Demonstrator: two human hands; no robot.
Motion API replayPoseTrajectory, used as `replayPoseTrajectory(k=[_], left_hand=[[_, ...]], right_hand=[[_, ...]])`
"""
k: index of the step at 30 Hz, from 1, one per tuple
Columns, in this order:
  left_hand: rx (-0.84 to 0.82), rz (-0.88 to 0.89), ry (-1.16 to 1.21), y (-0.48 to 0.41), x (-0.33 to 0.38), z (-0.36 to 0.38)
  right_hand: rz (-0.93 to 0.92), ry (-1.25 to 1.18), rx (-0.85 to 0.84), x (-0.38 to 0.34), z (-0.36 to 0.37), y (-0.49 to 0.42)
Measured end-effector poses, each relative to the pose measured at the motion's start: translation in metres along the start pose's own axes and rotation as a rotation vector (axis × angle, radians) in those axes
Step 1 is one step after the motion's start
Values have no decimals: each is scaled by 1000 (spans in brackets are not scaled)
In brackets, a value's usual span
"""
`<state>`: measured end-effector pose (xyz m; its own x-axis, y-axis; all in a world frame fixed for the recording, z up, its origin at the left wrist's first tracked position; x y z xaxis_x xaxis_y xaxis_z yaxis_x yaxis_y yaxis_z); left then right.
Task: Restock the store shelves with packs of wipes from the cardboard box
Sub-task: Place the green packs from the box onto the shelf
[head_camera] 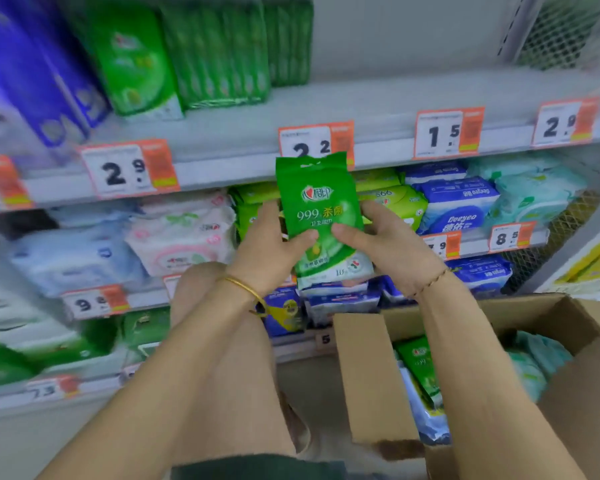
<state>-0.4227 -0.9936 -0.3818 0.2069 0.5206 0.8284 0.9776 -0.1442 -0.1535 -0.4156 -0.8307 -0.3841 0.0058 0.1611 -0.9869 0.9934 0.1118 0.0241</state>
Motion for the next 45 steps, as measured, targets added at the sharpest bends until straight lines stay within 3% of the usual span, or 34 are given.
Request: replayPoseTrajectory(k=[6, 11, 15, 20, 24, 33, 39, 43, 45], left_hand=[[214, 61, 121, -6, 21, -120], [442, 84, 38, -56, 21, -190], [527, 25, -120, -106, 0, -218], [477, -168, -338, -146, -32, -230], [407, -274, -409, -158, -42, -227], [374, -221, -260, -164, -49, -225], [372, -264, -244, -160, -53, -223], [438, -279, -305, -142, -36, -216], [492, -184, -331, -125, -20, -207]], right_hand=[[-249, 61, -200, -101, 62, -28], [-401, 250, -75, -165, 117, -103], [-371, 380, 16, -179, 156, -163], [-259, 608, 129, -165, 180, -207], [-203, 638, 162, -147, 186, -223], [-284, 526, 288, -145, 192, -234], [-254, 521, 250, -146, 190, -235], [-186, 466, 229, -147, 186, -228], [-213, 428, 249, -152, 178, -215]])
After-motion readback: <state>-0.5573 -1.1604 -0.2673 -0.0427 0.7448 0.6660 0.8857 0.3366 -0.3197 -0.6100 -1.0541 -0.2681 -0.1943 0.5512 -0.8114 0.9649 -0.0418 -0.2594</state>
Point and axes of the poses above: each hand's wrist, its own y-axis away from the middle knuckle, its own z-axis out of the palm, x = y × z, the point moved 1 cm from there along -y, towards the middle knuckle, and after that the axes turned 5 degrees about -y, right-handed, at the moved point
